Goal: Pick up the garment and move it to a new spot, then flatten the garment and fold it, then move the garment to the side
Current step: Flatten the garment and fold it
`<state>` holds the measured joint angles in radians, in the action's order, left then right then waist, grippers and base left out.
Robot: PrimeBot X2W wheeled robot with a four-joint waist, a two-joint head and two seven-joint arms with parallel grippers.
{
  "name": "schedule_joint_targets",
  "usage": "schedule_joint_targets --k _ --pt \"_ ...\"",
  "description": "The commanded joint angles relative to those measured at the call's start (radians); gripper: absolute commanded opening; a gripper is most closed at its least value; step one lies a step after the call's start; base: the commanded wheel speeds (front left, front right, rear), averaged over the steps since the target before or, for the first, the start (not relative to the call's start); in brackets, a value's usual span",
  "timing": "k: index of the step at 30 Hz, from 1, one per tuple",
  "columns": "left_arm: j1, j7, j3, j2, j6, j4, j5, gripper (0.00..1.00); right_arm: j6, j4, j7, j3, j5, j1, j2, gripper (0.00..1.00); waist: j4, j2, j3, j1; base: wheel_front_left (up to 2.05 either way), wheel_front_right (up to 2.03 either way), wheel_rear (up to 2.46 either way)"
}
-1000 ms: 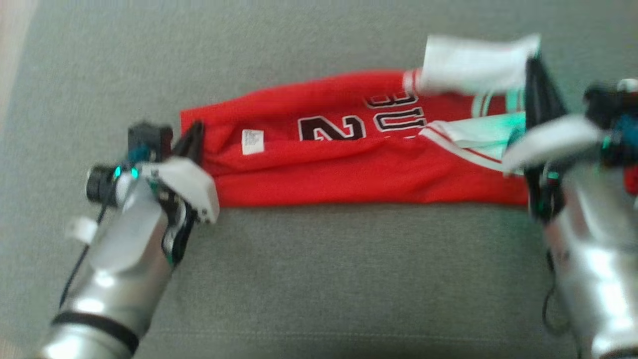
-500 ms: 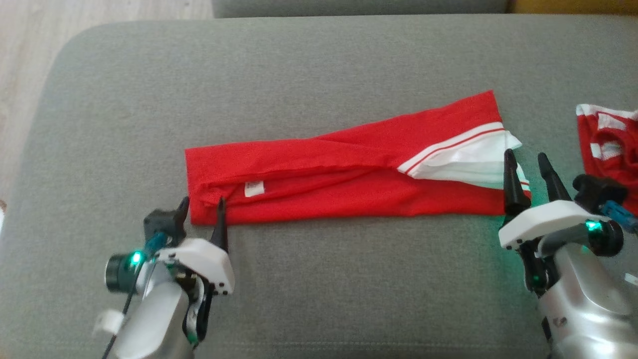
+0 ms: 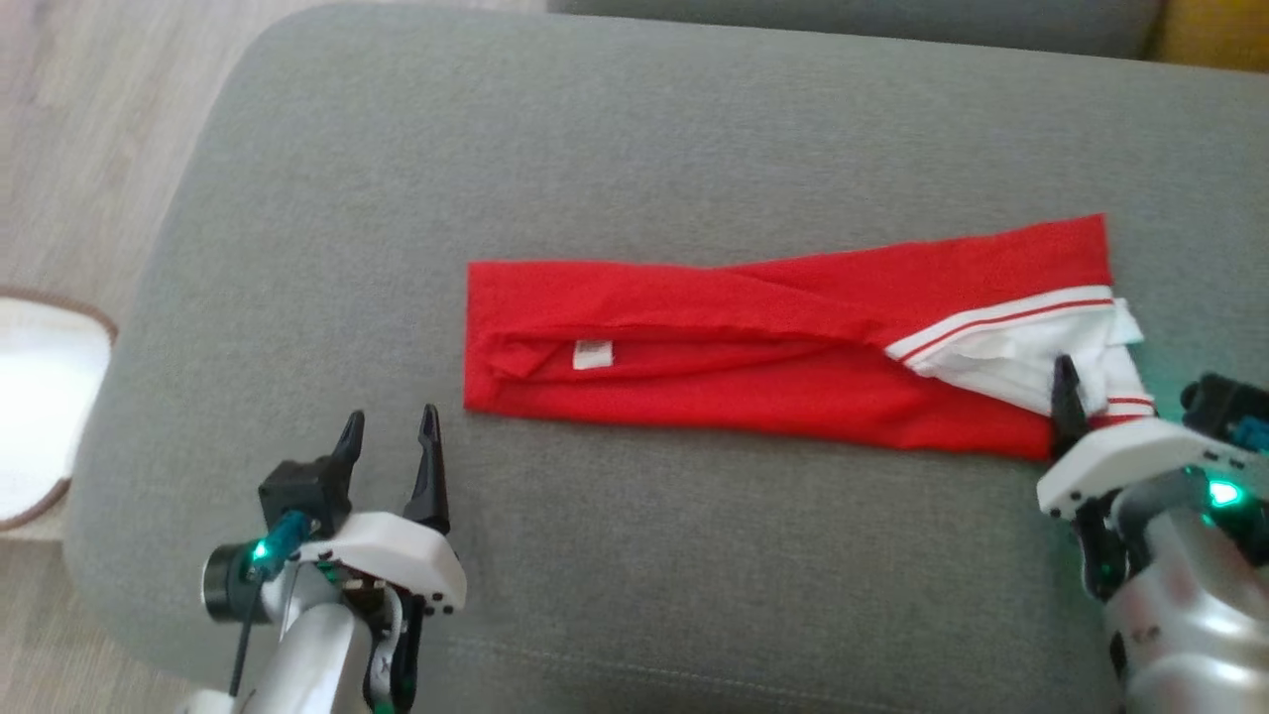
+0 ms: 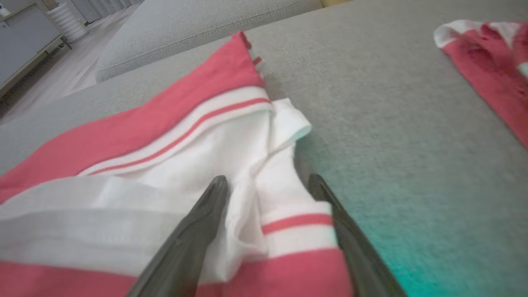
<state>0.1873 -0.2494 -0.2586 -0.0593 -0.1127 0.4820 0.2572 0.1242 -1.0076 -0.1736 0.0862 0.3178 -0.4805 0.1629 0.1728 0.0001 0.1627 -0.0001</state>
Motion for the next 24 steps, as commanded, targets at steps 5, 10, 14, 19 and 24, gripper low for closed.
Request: schedule_joint_targets --k 5,10,14,19,24 --pt "0.013 -0.012 0.069 0.005 0.025 -0.036 -0.034 1.00 0.007 -0.025 0.061 -0.086 0.042 -0.037 -0.039 0.00 0.038 -0.0001 0.013 0.0001 0.00 0.00 0.00" --pt "0.003 -0.012 0.073 0.008 0.033 -0.034 -0.039 1.00 0.007 -0.019 -0.001 -0.075 0.080 -0.032 -0.019 0.00 0.036 -0.0001 -0.010 0.0001 0.00 0.00 0.00" --pt "-0.010 -0.012 0.063 0.009 0.035 -0.038 -0.023 1.00 0.007 -0.001 -0.048 -0.058 0.095 -0.033 0.015 0.00 0.011 -0.0001 -0.040 0.0001 0.00 0.00 0.00" --pt "-0.030 -0.012 0.033 0.009 0.026 -0.046 0.011 1.00 0.007 0.078 -0.074 -0.070 0.087 -0.040 0.044 0.00 -0.024 -0.0001 -0.068 0.0001 0.00 0.00 0.00" --pt "-0.037 -0.012 -0.012 0.009 0.017 -0.043 0.041 1.00 0.007 0.244 -0.070 -0.171 0.120 -0.021 0.006 0.00 -0.028 -0.0001 -0.086 0.0001 0.00 0.00 0.00"
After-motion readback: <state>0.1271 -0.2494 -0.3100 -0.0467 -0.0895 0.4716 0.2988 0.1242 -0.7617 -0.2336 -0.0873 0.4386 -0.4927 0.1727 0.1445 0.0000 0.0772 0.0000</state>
